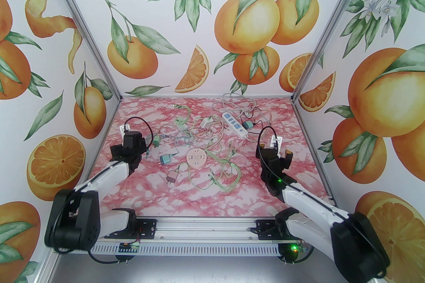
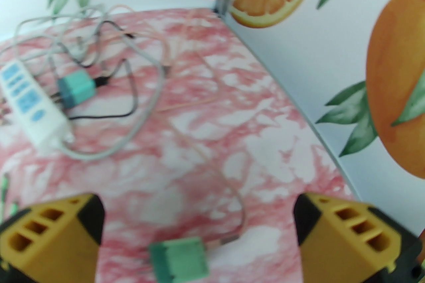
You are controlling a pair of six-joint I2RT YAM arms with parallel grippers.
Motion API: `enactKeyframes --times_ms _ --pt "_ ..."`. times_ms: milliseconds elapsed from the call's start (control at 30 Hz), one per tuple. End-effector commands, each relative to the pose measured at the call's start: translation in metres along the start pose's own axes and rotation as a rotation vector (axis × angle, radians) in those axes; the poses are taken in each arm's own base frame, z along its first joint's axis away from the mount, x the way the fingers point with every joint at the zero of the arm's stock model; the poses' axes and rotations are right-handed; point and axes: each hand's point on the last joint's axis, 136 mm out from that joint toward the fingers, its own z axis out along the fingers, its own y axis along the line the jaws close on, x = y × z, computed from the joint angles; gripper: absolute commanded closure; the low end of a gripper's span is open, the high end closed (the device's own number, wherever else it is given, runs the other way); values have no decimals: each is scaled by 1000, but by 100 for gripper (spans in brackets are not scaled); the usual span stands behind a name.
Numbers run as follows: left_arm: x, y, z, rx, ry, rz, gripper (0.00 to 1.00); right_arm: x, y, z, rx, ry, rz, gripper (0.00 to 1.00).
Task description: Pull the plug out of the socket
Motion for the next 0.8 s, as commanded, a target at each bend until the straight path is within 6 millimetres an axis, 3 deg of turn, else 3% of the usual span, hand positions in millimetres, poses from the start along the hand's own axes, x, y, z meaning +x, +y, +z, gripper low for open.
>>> enactKeyframes --times_ms 0,133,267,333,433,533,767 --pt "-33 -21 9 86 -183 -13 0 -27 4 17 -23 -76 89 0" --pt "-50 -43 13 184 -281 7 0 -38 15 36 -110 -124 95 0" --pt "-48 -68 19 256 -294 79 0 -39 16 54 -150 -123 156 0" --pt "-46 -71 14 293 -314 82 0 -36 18 58 -170 -150 181 0" --pt "-43 -75 9 354 -348 78 0 -30 41 53 -300 -166 122 0" --pt "-35 -82 8 414 -379 89 0 -28 39 51 -306 -220 143 0" --pt "-36 -82 8 412 -386 90 0 -25 62 61 -381 -130 70 0"
